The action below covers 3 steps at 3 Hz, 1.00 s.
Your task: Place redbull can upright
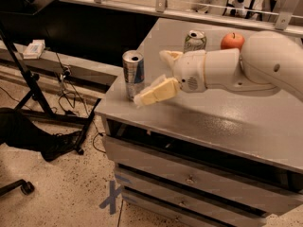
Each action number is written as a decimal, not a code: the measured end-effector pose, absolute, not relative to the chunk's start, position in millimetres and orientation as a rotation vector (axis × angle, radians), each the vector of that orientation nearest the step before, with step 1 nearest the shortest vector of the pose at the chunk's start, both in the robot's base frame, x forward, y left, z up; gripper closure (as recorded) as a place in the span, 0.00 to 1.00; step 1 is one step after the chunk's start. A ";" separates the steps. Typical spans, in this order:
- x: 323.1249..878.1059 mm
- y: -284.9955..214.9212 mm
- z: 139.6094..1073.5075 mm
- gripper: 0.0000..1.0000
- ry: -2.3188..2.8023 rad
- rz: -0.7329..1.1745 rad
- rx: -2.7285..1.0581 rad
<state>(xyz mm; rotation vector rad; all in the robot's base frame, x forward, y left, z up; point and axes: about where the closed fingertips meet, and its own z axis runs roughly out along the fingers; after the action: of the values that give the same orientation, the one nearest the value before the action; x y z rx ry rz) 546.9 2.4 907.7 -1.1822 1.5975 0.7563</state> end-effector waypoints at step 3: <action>542.6 30.0 897.9 0.00 1.520 0.843 -1.083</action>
Offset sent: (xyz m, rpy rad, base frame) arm -0.0119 0.0097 -0.0050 0.1295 0.0181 -0.0287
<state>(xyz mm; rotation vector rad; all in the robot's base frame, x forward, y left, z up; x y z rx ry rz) 542.6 30.0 897.9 -1.0829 1.5197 0.8428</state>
